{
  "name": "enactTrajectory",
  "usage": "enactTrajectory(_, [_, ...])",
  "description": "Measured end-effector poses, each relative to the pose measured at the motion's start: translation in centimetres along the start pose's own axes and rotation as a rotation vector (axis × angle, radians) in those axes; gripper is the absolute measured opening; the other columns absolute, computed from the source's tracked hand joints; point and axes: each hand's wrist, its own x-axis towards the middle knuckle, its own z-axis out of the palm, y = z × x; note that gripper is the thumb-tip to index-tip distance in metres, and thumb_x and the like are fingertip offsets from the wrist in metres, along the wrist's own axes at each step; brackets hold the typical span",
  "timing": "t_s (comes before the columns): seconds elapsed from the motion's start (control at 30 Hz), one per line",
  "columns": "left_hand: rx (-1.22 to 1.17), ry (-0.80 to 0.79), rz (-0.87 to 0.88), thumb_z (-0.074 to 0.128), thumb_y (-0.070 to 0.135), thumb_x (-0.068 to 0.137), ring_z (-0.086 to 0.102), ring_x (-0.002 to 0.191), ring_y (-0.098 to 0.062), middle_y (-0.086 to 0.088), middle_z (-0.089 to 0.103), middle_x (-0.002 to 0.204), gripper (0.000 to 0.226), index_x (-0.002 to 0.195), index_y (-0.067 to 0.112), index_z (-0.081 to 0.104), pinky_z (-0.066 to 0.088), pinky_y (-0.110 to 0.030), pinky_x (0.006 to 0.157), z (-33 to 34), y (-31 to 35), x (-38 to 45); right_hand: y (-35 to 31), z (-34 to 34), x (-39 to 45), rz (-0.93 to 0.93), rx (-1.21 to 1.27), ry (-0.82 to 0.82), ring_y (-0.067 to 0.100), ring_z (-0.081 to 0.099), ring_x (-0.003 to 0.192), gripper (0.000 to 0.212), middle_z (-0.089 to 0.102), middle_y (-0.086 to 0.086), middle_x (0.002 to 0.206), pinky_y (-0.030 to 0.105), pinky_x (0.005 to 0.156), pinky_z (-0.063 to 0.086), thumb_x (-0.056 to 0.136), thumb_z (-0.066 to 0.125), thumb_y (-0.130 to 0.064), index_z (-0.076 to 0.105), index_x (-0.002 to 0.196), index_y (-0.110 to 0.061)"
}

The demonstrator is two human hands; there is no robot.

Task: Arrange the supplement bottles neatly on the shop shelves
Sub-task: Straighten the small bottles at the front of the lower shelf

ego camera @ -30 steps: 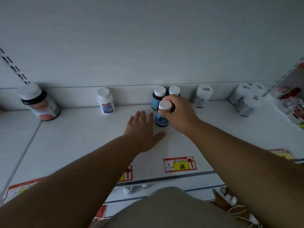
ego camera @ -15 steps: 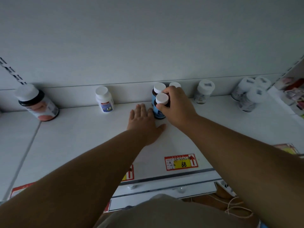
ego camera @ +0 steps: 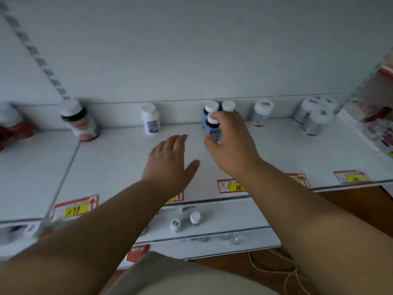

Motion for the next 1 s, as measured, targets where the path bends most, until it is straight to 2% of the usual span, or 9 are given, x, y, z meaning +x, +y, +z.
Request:
enactTrajectory(0.1, [0.013, 0.106, -0.093, 0.046, 0.056, 0.092, 0.034, 0.139, -0.025, -0.002, 0.038, 0.152, 0.07, 0.15, 0.021, 0.028, 0.025, -0.04, 0.115, -2.0, 0.5, -3.5, -1.5, -0.9, -1.2, -0.07, 0.057, -0.003, 0.024, 0.054, 0.112, 0.044, 0.051, 0.009, 0.127, 0.035, 0.092, 0.046, 0.09, 0.066, -0.024, 0.054, 0.13, -0.013])
enactTrajectory(0.27, [0.033, 0.195, -0.442, 0.047, 0.055, 0.092, 0.035, 0.138, -0.026, -0.003, 0.041, 0.149, 0.068, 0.15, 0.023, 0.028, 0.028, -0.043, 0.113, -3.6, -0.9, -13.6, -6.7, 1.4, -3.9, -0.259, 0.179, -0.231, 0.026, 0.054, 0.111, 0.044, 0.05, 0.009, 0.125, 0.036, 0.092, 0.047, 0.089, 0.065, -0.026, 0.053, 0.13, -0.015])
enactTrajectory(0.37, [0.076, 0.179, -0.565, 0.052, 0.053, 0.091, 0.041, 0.132, -0.029, -0.006, 0.046, 0.144, 0.066, 0.147, 0.024, 0.032, 0.034, -0.046, 0.107, -4.8, -1.3, -20.6, -10.5, 3.5, -8.1, -0.294, 0.244, -0.364, 0.02, 0.053, 0.113, 0.043, 0.046, 0.004, 0.128, 0.034, 0.094, 0.046, 0.091, 0.063, -0.03, 0.05, 0.13, -0.023])
enactTrajectory(0.53, [0.103, 0.304, -0.808, 0.061, 0.047, 0.088, 0.046, 0.128, -0.028, -0.005, 0.051, 0.14, 0.066, 0.146, 0.023, 0.038, 0.037, -0.047, 0.104, -7.2, -3.5, -33.7, -19.3, 5.3, -15.6, -0.538, 0.333, -0.544, 0.014, 0.05, 0.112, 0.042, 0.045, 0.001, 0.127, 0.021, 0.095, 0.038, 0.091, 0.064, -0.026, 0.051, 0.131, -0.024])
enactTrajectory(0.63, [0.094, 0.343, -0.864, 0.059, 0.049, 0.088, 0.043, 0.131, -0.023, 0.001, 0.049, 0.143, 0.067, 0.147, 0.028, 0.035, 0.035, -0.045, 0.106, -7.9, -5.2, -39.3, -24.1, 6.4, -19.0, -0.638, 0.327, -0.609, 0.011, 0.05, 0.103, 0.037, 0.046, -0.003, 0.119, 0.022, 0.088, 0.042, 0.093, 0.063, -0.027, 0.05, 0.127, -0.027])
enactTrajectory(0.73, [0.062, 0.35, -0.93, 0.059, 0.052, 0.087, 0.042, 0.133, -0.023, 0.001, 0.048, 0.144, 0.078, 0.152, 0.025, 0.026, 0.035, -0.044, 0.109, -8.9, -7.9, -44.6, -28.7, 9.0, -22.3, -0.66, 0.324, -0.716, 0.002, 0.054, 0.085, 0.033, 0.053, -0.013, 0.096, 0.009, 0.067, 0.037, 0.094, 0.063, -0.028, 0.043, 0.12, -0.032])
enactTrajectory(0.8, [0.072, 0.319, -0.933, 0.057, 0.053, 0.088, 0.041, 0.134, -0.023, 0.0, 0.048, 0.145, 0.082, 0.154, 0.022, 0.021, 0.033, -0.042, 0.111, -10.2, -10.4, -48.3, -32.7, 11.4, -24.3, -0.638, 0.341, -0.746, -0.003, 0.055, 0.078, 0.04, 0.056, -0.013, 0.085, 0.008, 0.058, 0.033, 0.094, 0.064, -0.028, 0.04, 0.126, -0.03])
enactTrajectory(0.9, [0.095, 0.278, -0.941, 0.051, 0.053, 0.092, 0.035, 0.137, -0.019, 0.004, 0.043, 0.147, 0.075, 0.154, 0.027, 0.018, 0.028, -0.039, 0.112, -12.3, -13.7, -53.6, -38.7, 14.5, -28.0, -0.649, 0.355, -0.794, -0.001, 0.055, 0.079, 0.045, 0.055, -0.013, 0.089, 0.009, 0.059, 0.037, 0.094, 0.064, -0.03, 0.04, 0.131, -0.03])
enactTrajectory(1.0, [0.115, 0.292, -0.955, 0.05, 0.049, 0.092, 0.033, 0.138, -0.018, 0.007, 0.041, 0.148, 0.064, 0.15, 0.032, 0.029, 0.028, -0.04, 0.114, -15.2, -18.0, -57.6, -44.7, 17.0, -31.0, -0.727, 0.344, -0.814, 0.005, 0.053, 0.091, 0.041, 0.047, -0.012, 0.104, 0.009, 0.065, 0.035, 0.094, 0.062, -0.033, 0.044, 0.131, -0.03])
